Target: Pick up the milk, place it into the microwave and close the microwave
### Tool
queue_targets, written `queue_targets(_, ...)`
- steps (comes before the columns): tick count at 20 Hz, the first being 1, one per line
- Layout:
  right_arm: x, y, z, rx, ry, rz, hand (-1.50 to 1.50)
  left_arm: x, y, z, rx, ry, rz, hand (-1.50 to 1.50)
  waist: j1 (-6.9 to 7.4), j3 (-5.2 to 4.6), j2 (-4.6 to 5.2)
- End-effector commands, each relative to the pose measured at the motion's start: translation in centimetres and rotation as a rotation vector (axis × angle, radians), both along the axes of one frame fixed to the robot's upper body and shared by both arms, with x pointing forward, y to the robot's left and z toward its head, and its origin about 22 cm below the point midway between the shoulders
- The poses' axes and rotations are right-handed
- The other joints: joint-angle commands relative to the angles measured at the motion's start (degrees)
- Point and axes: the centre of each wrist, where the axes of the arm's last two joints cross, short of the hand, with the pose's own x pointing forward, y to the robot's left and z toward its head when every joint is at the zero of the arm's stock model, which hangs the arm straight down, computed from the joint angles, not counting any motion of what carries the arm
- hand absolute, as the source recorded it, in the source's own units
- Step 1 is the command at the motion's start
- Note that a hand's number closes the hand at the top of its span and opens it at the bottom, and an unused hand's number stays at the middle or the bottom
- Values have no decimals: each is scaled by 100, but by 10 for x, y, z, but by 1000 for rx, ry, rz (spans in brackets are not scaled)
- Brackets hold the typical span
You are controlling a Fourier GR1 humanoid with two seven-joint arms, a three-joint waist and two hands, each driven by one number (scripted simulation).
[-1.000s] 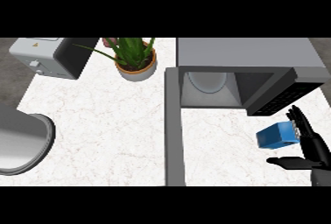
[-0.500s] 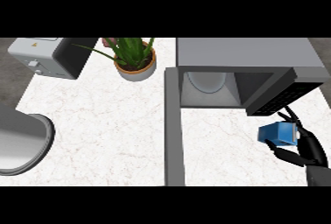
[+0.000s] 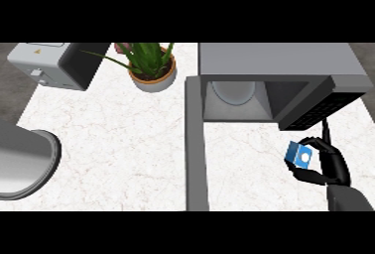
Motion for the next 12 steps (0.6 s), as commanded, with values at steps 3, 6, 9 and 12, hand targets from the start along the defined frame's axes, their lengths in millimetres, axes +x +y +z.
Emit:
queue_targets(3,23,71,-11,45,-123,1,150,2,7,4,-7,2,-15,-150,61,3,-17)
queue_targets(6,18,68,-12,59,-125,85,150,-7,-4,4,-5,-1,-9,-150,60,2,-24)
queue_targets(9,39,80,6,123,-131,155,150,-3,19,3,0,0,11,-150,-15,-10,-55)
queue_targets(12,43,104,11,171,-135,224,150,-6,13,14,13,10,14,-150,-53,-12,-70)
